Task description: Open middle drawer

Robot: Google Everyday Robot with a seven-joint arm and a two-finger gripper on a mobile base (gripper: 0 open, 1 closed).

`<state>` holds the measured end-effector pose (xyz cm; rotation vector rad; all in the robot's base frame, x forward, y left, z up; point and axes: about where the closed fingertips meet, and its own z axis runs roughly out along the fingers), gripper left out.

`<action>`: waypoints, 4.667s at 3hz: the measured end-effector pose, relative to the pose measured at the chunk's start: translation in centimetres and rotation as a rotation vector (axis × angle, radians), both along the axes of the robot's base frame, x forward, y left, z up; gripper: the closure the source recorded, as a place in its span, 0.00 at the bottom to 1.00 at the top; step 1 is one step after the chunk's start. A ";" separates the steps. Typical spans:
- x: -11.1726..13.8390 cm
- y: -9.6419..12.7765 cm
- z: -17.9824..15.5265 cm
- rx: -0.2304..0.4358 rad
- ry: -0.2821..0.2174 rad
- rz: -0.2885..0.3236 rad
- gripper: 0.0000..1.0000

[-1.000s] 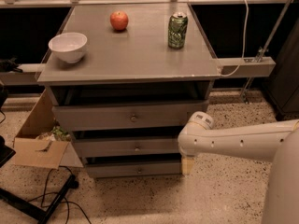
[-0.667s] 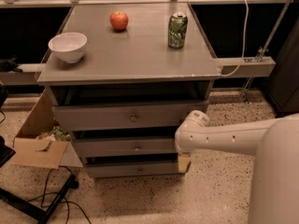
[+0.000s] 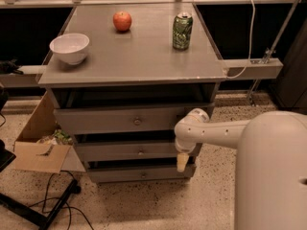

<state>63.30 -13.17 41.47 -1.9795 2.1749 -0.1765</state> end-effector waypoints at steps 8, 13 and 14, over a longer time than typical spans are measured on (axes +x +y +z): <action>-5.0 -4.0 -1.8 0.038 0.097 -0.119 1.00; -9.6 -4.6 -1.2 0.048 0.163 -0.114 1.00; -10.9 -4.8 -1.2 0.052 0.182 -0.114 1.00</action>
Offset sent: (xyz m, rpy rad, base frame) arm -0.0722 -0.0750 -0.0585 0.0762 0.1195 -0.2611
